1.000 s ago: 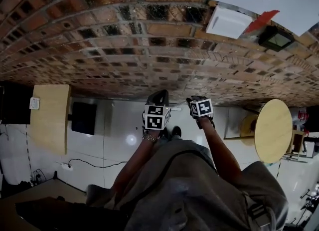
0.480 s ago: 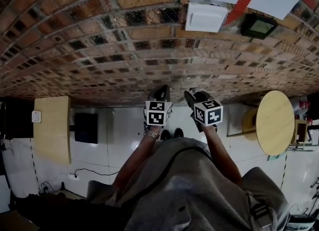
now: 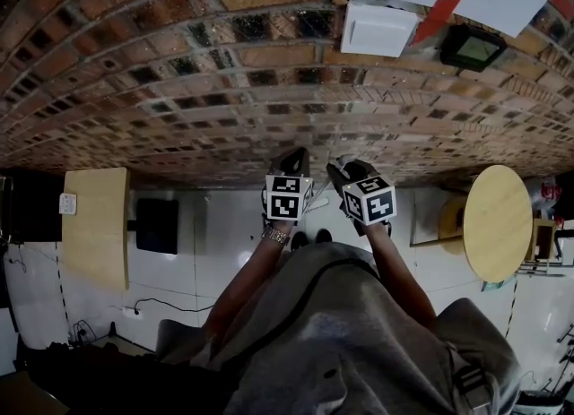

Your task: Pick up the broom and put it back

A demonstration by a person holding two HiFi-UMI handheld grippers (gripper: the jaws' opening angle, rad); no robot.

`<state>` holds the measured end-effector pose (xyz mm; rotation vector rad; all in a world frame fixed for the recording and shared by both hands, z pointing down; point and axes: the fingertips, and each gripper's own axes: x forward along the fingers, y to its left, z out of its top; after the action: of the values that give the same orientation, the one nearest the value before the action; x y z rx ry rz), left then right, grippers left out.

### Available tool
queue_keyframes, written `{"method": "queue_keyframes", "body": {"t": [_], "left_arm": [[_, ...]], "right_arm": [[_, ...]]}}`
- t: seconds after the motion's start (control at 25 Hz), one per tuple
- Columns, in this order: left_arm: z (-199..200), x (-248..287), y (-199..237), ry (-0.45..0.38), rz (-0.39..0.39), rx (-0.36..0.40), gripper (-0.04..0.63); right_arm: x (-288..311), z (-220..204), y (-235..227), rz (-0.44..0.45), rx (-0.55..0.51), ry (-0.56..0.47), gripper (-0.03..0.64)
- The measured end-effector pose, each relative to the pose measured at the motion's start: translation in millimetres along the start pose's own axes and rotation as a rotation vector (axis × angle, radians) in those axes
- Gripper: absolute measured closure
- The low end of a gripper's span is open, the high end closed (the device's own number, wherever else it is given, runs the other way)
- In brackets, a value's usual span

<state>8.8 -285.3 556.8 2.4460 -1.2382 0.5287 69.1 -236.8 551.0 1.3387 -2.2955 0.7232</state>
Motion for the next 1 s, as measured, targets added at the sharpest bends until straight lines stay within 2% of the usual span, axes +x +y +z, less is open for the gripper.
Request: {"method": "queue_keyframes", "body": {"t": [0.2,0.32,0.48,0.64,0.76,1.0], "left_arm": [[0,-2,3,-0.001,-0.001,-0.003,0.597],[-4,-8,9,-0.002,0.017,-0.019,0.597],[-16,-18,15,0.013,0.048,-0.044,0.597],[-42,-34,25,0.055,0.102,-0.076,0.597],[-61,-45,30,0.088,0.145,-0.100,0.597],[-101,-63,17,0.162,0.181,-0.132,0.597]], "right_arm": [[11,-17,-10,-0.007,0.000,0.055,0.512],[33,-44,-22,-0.015,0.016,0.115,0.514],[84,-104,-49,-0.023,0.060,0.267,0.512],[132,-160,-60,-0.022,0.047,0.426,0.514],[156,-170,-66,-0.015,0.036,0.413,0.512],[180,-155,-75,0.026,0.052,0.317,0.503]]}}
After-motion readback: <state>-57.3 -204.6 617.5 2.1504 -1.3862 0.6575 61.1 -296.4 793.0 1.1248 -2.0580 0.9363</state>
